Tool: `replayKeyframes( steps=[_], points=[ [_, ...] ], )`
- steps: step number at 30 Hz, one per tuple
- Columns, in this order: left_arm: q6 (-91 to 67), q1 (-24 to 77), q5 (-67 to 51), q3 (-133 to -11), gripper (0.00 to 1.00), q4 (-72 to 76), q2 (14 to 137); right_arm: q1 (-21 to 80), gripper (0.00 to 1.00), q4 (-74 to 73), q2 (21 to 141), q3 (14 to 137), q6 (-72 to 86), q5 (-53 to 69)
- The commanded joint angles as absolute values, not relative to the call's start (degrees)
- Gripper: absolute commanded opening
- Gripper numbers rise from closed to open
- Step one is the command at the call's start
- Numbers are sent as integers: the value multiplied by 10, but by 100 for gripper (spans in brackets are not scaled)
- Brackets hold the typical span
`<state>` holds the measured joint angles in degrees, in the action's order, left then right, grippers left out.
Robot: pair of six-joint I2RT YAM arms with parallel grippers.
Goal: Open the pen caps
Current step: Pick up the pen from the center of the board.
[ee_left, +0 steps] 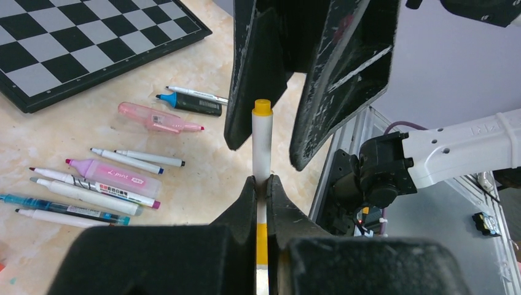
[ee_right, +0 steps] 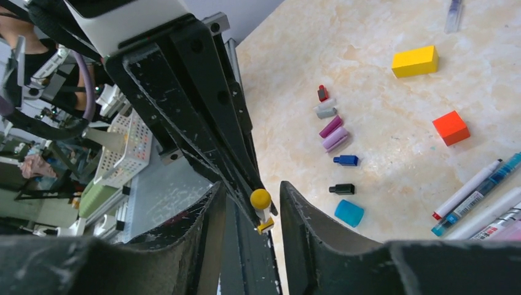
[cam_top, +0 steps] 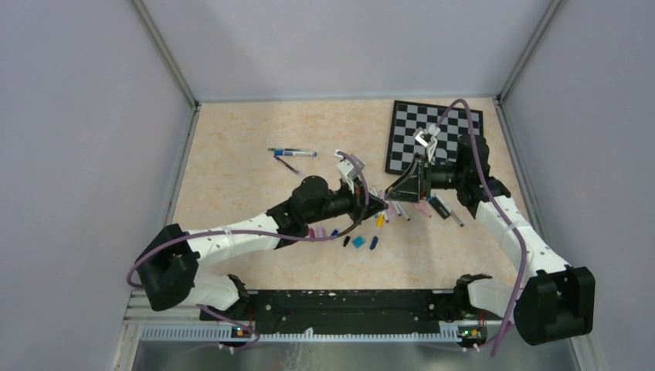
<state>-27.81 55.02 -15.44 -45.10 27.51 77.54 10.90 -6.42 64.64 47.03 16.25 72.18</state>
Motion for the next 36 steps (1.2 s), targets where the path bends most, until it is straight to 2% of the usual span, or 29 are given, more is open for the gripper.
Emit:
replayKeyframes(
  steps=[1,3,6,8,11,13,15,16,19,23,29,34,36],
  points=[
    [-290,553,-148,-475,0,315,783,120,33,-58,648,463,147,711],
    [-295,554,-149,-474,0,318,784,122,24,-58,649,463,146,711],
    [-297,554,-151,-475,3,321,784,122,0,-55,648,463,146,715],
    [-294,554,-153,-476,12,317,781,122,0,-55,647,469,146,721],
    [-274,554,-153,-465,38,301,761,120,0,-61,642,484,137,737],
    [-265,553,-144,-442,63,304,732,115,0,-56,639,485,134,752],
    [-268,552,-139,-399,94,329,700,111,0,-40,637,477,143,770],
    [-275,550,-139,-379,98,346,687,110,0,-23,634,469,154,779],
    [-303,537,-182,-332,99,389,655,105,0,40,626,447,195,794],
    [-337,533,-258,-329,99,400,669,98,0,63,621,440,205,807],
    [-385,533,-347,-345,81,494,760,97,0,75,623,437,208,818],
    [-411,534,-378,-382,66,514,824,97,0,76,623,434,208,815],
    [-413,534,-377,-389,64,513,832,97,0,77,623,432,208,814]
  ],
)
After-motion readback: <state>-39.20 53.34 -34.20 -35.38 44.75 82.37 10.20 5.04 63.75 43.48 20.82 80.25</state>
